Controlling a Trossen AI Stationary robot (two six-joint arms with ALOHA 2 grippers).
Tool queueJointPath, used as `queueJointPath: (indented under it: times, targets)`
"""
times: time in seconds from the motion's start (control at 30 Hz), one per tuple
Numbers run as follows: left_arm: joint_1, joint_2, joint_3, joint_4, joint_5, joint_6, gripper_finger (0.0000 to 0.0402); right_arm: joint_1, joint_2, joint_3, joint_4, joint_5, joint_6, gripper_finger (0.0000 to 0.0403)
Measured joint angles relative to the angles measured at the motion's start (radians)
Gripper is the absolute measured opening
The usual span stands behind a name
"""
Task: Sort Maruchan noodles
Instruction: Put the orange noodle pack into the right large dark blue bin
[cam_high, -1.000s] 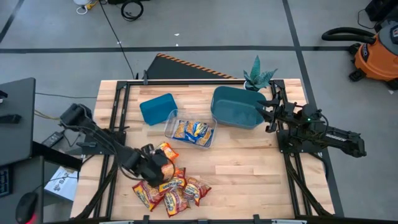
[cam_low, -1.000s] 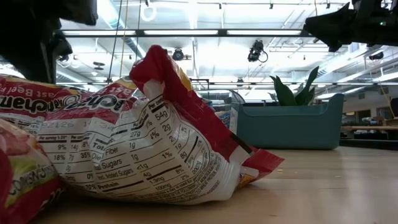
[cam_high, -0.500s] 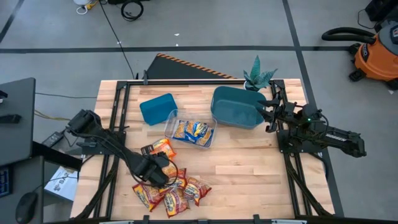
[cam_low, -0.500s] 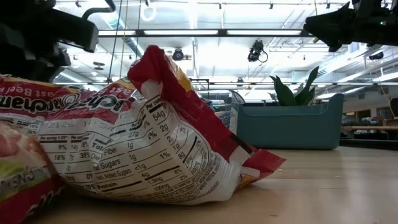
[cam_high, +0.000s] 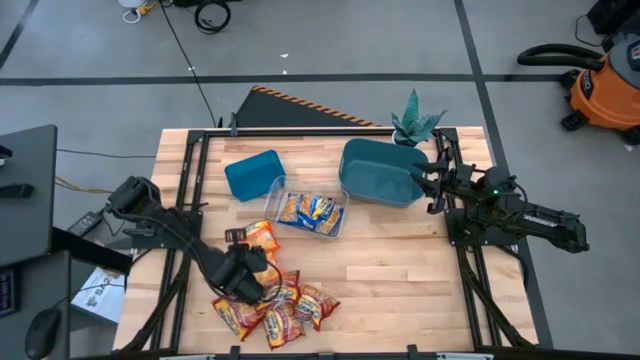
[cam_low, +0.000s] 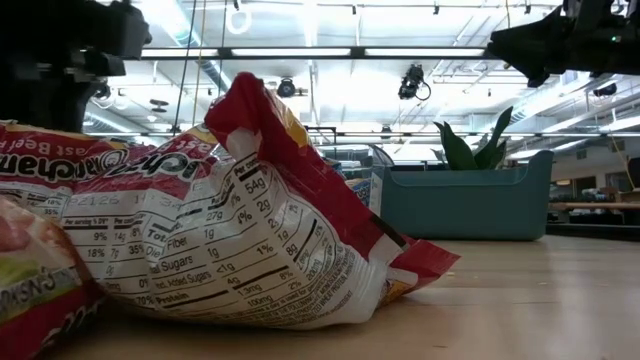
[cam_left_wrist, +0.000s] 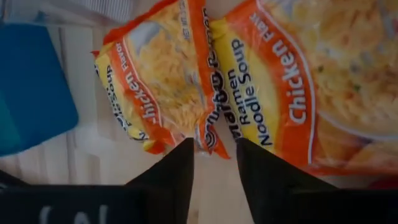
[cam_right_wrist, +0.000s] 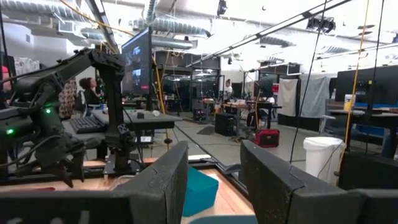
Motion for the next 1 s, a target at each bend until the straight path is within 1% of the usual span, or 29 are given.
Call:
queueJointPath:
  times: [0.13,0.23,0.3,0.4,0.53,0.73,1.0]
  targets:
    - [-0.016,0.005,-0.005,0.005,-0.046,-0.010,0.0176,0.000,0.000,0.000,0.000,0.000,0.000,0.0153]
    - [-0.017,0.006,-0.016,0.016,-0.047,-0.031,0.0212,0.000,0.000,0.000,0.000,0.000,0.000,0.0153]
    - [-0.017,0.006,-0.041,0.040,-0.039,-0.053,0.0225,0.000,0.000,0.000,0.000,0.000,0.000,0.0153]
    - [-0.019,0.006,-0.088,0.071,-0.022,-0.059,0.0229,0.000,0.000,0.000,0.000,-0.001,0.000,0.0153]
    - [-0.021,0.006,-0.143,0.091,-0.022,-0.084,0.0222,0.000,0.000,0.000,0.001,-0.001,-0.001,0.0153]
    - [-0.019,0.006,-0.218,0.157,-0.029,-0.105,0.0193,0.000,0.000,0.000,0.002,-0.001,0.000,0.0153]
    - [-0.020,0.006,-0.222,0.167,-0.130,-0.126,0.0130,0.000,0.000,0.000,0.002,-0.001,-0.001,0.0153]
